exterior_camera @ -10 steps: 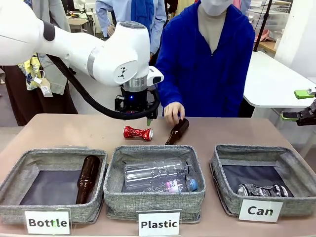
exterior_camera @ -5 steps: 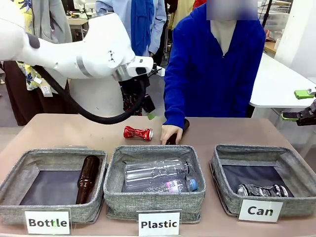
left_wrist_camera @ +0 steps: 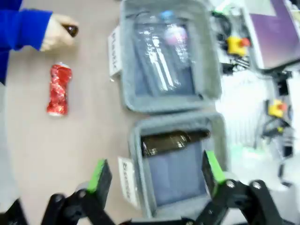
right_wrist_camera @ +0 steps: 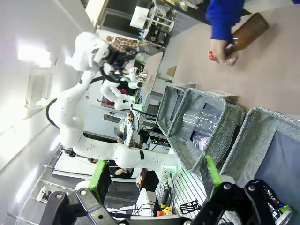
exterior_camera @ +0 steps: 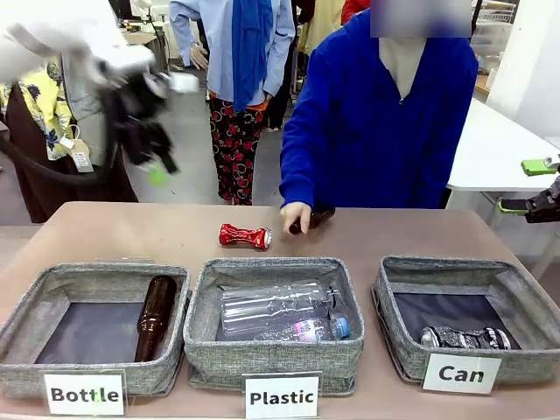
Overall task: Sort the can waste into the basket.
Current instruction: Pick up the can waste from the table and place it in the right Fabric basket.
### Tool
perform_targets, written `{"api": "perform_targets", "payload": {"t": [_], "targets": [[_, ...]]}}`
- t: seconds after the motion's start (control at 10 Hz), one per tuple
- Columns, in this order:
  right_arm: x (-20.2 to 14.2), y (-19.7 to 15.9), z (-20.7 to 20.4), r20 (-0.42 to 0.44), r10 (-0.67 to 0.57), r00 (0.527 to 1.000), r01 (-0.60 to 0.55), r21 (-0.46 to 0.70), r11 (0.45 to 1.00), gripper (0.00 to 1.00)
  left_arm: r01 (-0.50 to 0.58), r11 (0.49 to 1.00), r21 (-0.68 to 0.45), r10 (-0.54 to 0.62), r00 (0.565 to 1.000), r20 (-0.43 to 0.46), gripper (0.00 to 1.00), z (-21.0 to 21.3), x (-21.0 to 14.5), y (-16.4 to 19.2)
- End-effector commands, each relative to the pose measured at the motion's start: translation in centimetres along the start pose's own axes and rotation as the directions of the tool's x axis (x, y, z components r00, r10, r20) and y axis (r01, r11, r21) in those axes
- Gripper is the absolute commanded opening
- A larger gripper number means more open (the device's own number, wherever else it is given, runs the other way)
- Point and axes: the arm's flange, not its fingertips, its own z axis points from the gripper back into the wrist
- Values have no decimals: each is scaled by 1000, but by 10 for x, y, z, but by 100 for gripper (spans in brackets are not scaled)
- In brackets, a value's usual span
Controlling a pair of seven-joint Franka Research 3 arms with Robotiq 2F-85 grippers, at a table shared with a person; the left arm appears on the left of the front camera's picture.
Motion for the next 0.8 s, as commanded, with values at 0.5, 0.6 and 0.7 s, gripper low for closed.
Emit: {"api": "perform_targets", "payload": {"t": [0.5, 0.6, 0.7], "targets": [[0, 1, 3, -10, 18, 1000, -18, 4, 1000, 100, -181, 960, 213, 49, 859, 509, 100, -19, -223, -211], [0, 1, 3, -10, 18, 1000, -18, 4, 1000, 100, -234, 950, 208, 73, 812, 579, 100, -25, -240, -231], [0, 1, 3, -10, 18, 1000, -18, 4, 1000, 100, -277, 940, 201, 94, 773, 628, 100, -20, -261, -256]]}}
